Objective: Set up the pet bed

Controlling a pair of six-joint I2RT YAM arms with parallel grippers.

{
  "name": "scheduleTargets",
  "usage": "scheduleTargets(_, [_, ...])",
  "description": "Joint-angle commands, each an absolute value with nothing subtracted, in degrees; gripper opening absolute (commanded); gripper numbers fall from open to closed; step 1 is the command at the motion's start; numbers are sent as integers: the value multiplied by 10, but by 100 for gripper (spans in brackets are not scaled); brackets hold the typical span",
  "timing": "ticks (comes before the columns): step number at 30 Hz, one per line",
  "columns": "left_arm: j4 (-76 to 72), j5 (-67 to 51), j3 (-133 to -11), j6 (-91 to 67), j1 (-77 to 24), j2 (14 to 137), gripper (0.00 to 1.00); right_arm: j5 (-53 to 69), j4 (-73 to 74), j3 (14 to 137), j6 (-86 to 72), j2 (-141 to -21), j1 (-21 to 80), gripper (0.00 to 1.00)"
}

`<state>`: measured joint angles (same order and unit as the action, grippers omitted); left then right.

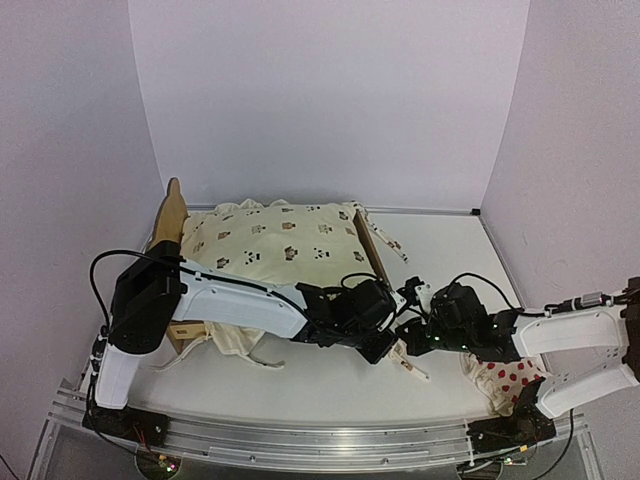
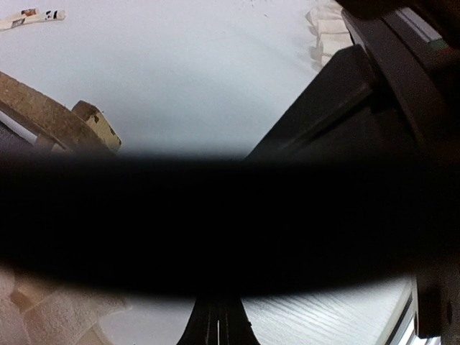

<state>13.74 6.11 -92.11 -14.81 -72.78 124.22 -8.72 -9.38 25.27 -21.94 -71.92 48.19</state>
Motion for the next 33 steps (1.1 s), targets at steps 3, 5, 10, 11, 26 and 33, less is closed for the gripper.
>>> scheduleTargets(3, [25, 124, -868, -208, -669, 1232, 0, -40, -71, 286, -216, -700, 498, 0])
scheduleTargets(5, [3, 125, -851, -212, -670, 1230, 0, -44, -54, 299, -219, -700, 498, 0])
scheduleTargets(10, [-29, 161, -828, -229, -669, 1225, 0, -56, -2, 335, -226, -699, 498, 0])
scheduleTargets(11, [-39, 174, -814, -234, -669, 1217, 0, -61, 10, 338, -230, -697, 498, 0])
scheduleTargets(26, [-166, 133, -719, -238, -669, 1178, 0, -78, 62, 373, -248, -718, 498, 0])
scheduleTargets(33, [-211, 85, -714, -236, -670, 1178, 0, -69, 63, 378, -242, -726, 498, 0])
